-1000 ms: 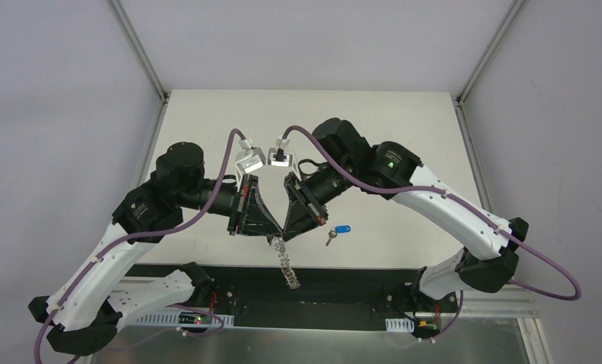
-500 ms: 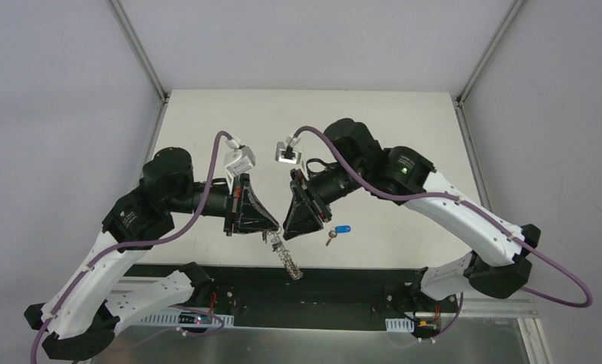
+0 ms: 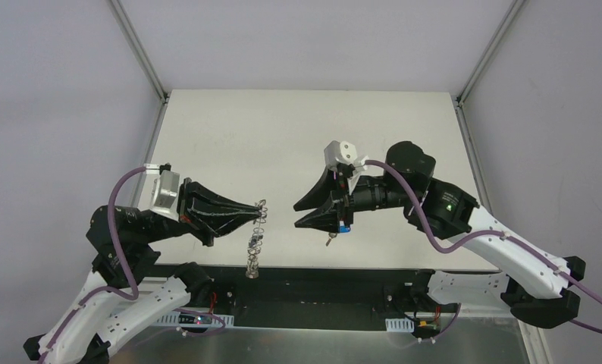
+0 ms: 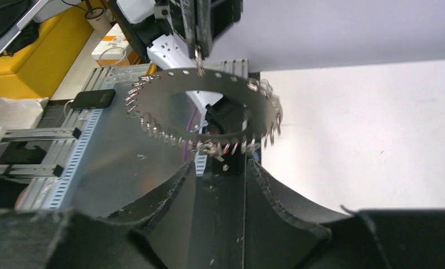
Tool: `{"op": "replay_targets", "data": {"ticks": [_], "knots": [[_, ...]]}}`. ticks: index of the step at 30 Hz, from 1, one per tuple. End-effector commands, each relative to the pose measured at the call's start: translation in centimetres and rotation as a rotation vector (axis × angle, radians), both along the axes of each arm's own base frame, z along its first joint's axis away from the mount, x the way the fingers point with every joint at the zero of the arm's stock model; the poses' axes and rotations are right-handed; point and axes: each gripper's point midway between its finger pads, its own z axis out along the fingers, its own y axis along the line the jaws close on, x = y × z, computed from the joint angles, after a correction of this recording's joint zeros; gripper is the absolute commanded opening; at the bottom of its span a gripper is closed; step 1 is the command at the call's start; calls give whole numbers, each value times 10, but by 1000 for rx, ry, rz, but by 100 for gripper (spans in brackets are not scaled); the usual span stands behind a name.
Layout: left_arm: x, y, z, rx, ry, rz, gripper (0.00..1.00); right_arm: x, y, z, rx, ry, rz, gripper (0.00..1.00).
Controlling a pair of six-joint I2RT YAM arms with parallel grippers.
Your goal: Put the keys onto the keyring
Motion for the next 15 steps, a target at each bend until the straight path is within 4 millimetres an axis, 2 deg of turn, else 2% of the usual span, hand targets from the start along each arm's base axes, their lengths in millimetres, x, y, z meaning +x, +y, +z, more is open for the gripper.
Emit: {"op": "replay_targets", "data": {"ticks": [1, 7, 15], "knots": [[-3, 19, 47, -253, -141, 63, 0, 5, 18, 42, 196, -169, 2, 39], [4, 24, 47, -369, -143, 82, 0, -3, 33, 59, 298, -256, -3, 33], [8, 29, 47, -462, -142, 89, 0, 0, 46, 60, 328, -370, -62, 30]]}}
